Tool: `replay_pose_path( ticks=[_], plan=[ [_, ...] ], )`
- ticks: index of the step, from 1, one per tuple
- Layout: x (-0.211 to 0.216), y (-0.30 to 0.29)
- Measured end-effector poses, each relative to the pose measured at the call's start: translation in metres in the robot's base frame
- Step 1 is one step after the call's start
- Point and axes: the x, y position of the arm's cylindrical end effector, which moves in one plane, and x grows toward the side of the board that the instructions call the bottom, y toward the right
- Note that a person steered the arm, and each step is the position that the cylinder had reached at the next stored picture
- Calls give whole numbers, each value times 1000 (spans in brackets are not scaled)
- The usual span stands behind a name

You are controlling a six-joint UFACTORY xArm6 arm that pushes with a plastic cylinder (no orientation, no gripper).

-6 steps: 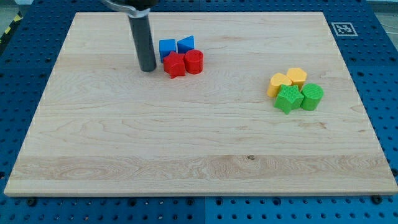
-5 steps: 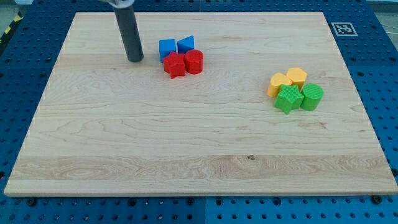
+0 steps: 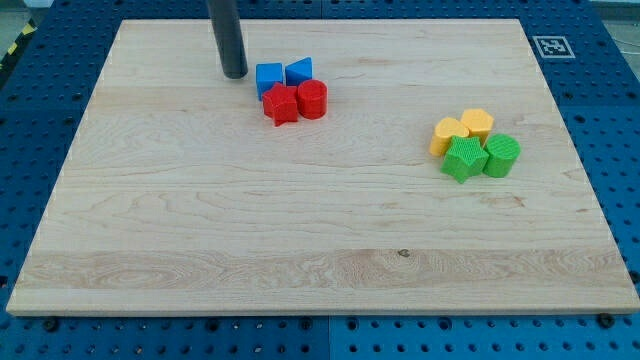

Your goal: Separate blue cube from the group of blocks

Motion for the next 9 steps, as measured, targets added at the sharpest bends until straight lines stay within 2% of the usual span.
replay_pose_path(
  ticks=[4,6,9],
  plan=[
    [-8,74],
    [13,41],
    [28,43]
  ],
)
